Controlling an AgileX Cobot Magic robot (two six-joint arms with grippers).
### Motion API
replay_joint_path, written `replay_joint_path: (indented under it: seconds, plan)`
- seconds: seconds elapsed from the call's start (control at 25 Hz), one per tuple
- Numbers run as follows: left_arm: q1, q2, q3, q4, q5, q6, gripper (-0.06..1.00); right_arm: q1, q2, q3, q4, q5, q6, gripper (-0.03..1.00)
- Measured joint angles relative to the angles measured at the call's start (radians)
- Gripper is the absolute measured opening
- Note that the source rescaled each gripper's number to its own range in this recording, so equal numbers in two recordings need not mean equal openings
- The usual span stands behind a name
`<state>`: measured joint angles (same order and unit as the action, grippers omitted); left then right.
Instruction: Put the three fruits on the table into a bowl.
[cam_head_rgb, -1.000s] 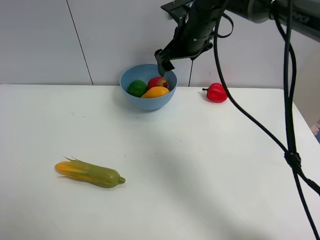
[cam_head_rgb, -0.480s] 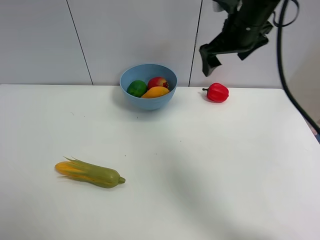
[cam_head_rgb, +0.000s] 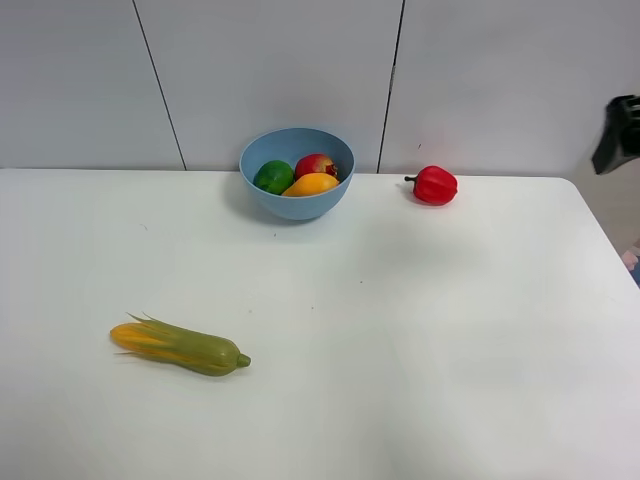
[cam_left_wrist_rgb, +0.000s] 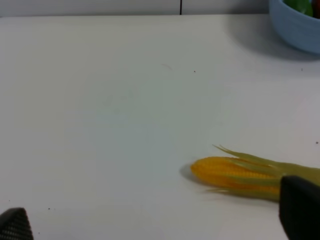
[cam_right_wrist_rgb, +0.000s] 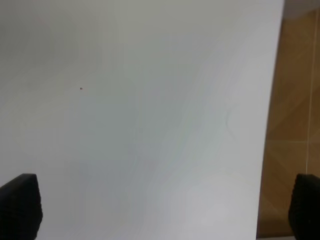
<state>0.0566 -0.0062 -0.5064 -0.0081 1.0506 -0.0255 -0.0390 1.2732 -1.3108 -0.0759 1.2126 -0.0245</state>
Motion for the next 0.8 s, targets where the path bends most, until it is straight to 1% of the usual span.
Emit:
replay_joint_path:
  seconds: [0.12, 0.24, 0.36, 0.44, 0.6, 0.68, 0.8]
  plan:
    - [0.0, 0.0, 0.0, 0.0, 0.0, 0.0, 0.99, -0.063, -0.136, 0.059, 0.019, 0.0, 0.0, 1.0]
    - [0.0, 0.0, 0.0, 0.0, 0.0, 0.0, 0.99, -0.109, -0.281, 0.132, 0.026, 0.001, 0.001, 1.0]
    - [0.0, 0.0, 0.0, 0.0, 0.0, 0.0, 0.99, -0.125, -0.435, 0.213, 0.036, -0.003, 0.006, 1.0]
    - [0.0, 0.0, 0.0, 0.0, 0.0, 0.0, 0.99, -0.126, -0.533, 0.264, 0.076, -0.026, 0.009, 1.0]
    - [0.0, 0.0, 0.0, 0.0, 0.0, 0.0, 0.99, -0.126, -0.735, 0.372, 0.129, -0.117, 0.009, 1.0]
    - [0.0, 0.0, 0.0, 0.0, 0.0, 0.0, 0.99, -0.126, -0.834, 0.434, 0.136, -0.178, 0.009, 1.0]
    - [0.0, 0.0, 0.0, 0.0, 0.0, 0.0, 0.99, -0.126, -0.977, 0.532, 0.143, -0.244, 0.009, 1.0]
